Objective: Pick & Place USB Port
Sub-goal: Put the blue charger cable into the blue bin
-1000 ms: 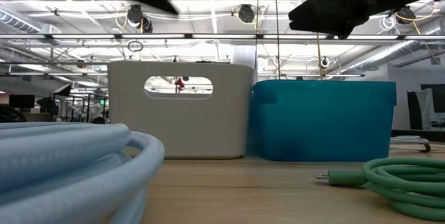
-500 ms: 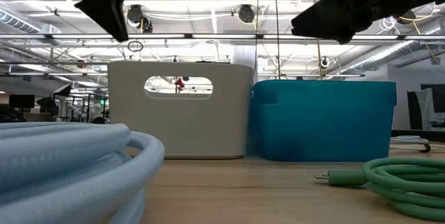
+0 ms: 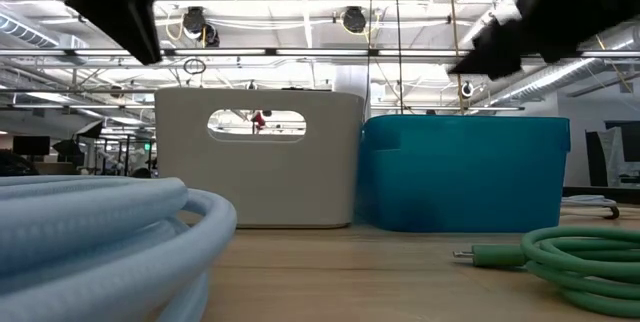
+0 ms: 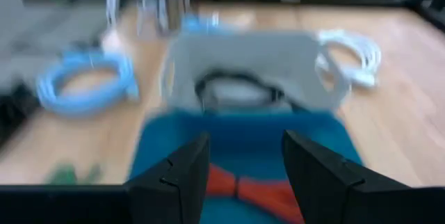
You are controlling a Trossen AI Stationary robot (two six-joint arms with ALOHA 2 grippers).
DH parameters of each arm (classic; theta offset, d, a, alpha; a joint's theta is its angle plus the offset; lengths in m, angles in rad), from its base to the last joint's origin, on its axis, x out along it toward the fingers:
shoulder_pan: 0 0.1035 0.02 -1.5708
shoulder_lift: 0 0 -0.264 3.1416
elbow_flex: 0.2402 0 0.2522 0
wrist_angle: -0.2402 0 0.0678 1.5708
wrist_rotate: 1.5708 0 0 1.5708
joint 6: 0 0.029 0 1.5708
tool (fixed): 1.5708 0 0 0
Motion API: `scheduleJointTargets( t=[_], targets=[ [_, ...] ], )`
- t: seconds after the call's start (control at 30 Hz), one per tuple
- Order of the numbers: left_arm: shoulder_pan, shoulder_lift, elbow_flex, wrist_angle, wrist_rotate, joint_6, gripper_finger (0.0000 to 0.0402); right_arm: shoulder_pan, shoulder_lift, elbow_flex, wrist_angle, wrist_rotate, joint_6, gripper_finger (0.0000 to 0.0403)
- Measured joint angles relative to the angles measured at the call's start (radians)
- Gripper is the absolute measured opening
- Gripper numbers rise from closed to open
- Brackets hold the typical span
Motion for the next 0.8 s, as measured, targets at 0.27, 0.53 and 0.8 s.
scheduleJointTargets(
  t=[0.27,0.53,0.8],
  targets=[
    [-0.103,0.0,-0.009,0.001,-0.07,-0.082,0.0081,0.013,0.0,0.169,-0.81,0.291,0.24,0.0171],
    [-0.117,0.0,-0.121,0.001,-0.067,-0.152,0.0081,-0.126,-0.002,0.201,-1.072,0.061,0.249,0.0171],
    [-0.134,0.0,-0.241,0.032,-0.01,-0.276,0.0081,-0.294,-0.002,0.2,-1.097,-0.051,0.113,0.0171]
  ],
)
